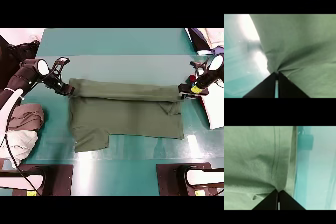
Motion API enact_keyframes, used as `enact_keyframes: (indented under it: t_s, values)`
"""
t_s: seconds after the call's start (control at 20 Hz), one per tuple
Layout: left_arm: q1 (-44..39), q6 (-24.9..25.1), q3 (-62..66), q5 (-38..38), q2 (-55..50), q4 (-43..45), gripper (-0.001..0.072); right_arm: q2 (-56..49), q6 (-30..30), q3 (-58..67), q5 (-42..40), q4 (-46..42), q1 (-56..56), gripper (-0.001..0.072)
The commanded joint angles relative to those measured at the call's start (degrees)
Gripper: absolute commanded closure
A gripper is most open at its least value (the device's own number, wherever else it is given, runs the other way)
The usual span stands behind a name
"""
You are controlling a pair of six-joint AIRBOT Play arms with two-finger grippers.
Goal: Fold the shirts.
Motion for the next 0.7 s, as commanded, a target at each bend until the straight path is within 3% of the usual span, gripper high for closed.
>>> enact_keyframes:
  t_s: [0.0, 0.05, 0.1, 0.15, 0.4, 0.55, 0.65]
  values:
    - [0.0, -0.8, -0.1, -0.7, 0.0, -0.1, 0.0645, 0.0, 0.0, -2.6, 0.2, 1.4, 0.0, 0.0695]
    - [0.0, -0.8, -0.1, -1.6, 0.0, 0.0, 0.0421, 0.1, 0.0, -2.4, 0.2, 1.4, 0.0, 0.0618]
    - [0.0, -1.0, -0.1, -2.8, 0.2, 0.2, 0.0281, 0.1, 0.0, -1.7, 0.9, 1.4, 0.0, 0.0338]
    - [0.0, -1.2, 0.2, -4.7, 0.2, 0.7, 0.0279, 0.1, 0.0, -0.6, 2.6, 1.3, 0.0, 0.0187]
    - [0.0, -4.3, -1.4, -11.5, 3.9, 1.4, 0.0279, 5.8, 0.0, 0.5, 3.2, 0.9, -0.4, 0.0191]
    - [0.0, -8.3, -11.0, -10.2, 12.8, -0.2, 0.0279, 11.1, 0.0, -2.8, 0.5, 0.9, -0.5, 0.0191]
    - [0.0, -8.5, -19.9, -9.2, 19.8, -6.1, 0.0278, 12.4, 0.0, -3.4, 0.2, 1.0, -0.5, 0.0191]
